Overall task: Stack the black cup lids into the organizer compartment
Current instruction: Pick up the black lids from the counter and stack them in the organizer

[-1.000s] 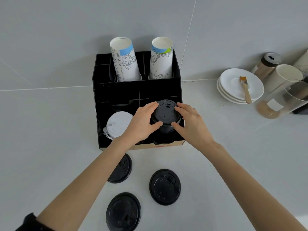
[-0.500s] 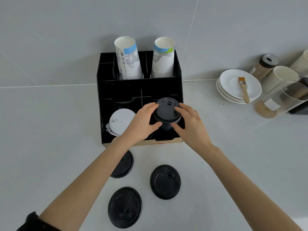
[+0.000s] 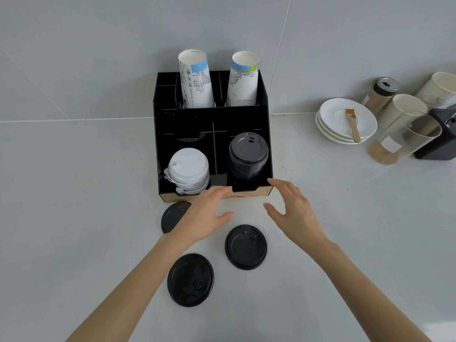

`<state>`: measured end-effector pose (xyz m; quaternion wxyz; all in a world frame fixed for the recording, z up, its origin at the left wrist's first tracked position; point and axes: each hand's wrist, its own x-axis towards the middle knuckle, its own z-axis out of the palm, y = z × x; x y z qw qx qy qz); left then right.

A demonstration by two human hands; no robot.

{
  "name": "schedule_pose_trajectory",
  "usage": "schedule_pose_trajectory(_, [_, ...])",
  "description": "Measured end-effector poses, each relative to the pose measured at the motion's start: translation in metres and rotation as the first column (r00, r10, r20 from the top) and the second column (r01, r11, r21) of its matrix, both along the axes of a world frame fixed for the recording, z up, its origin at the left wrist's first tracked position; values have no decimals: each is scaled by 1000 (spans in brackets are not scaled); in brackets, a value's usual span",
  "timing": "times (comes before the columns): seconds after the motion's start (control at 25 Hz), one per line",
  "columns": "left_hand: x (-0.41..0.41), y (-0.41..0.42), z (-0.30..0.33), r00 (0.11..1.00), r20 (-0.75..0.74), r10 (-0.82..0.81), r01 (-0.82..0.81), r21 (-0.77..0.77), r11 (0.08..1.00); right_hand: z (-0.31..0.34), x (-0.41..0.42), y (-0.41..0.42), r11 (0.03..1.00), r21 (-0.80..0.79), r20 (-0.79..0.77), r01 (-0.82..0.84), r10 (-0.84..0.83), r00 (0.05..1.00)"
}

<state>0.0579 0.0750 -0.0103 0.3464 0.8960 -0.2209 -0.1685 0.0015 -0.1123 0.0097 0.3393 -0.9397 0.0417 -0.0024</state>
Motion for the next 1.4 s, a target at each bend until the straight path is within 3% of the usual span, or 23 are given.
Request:
schedule_pose_trajectory(0.36, [-48, 6, -33, 986, -167, 2, 18, 120, 993, -39, -59, 15, 993, 67, -207, 96, -80, 975])
schedule_pose_trajectory(0.56, [-55, 5, -39, 980, -197, 40, -5, 172, 985, -52, -71, 18, 990, 9, -291, 139, -130, 948])
schedule_pose_trajectory(1.04, [-62, -2, -36, 978, -191, 80, -58, 116, 992, -59, -75, 32, 979, 70, -232, 194, -173, 957])
schedule_pose_trajectory(1.4, [-55, -3, -23, 977, -161, 139, -151, -68, 986, -39, -57, 33, 913, 271, -189, 305, -261, 947])
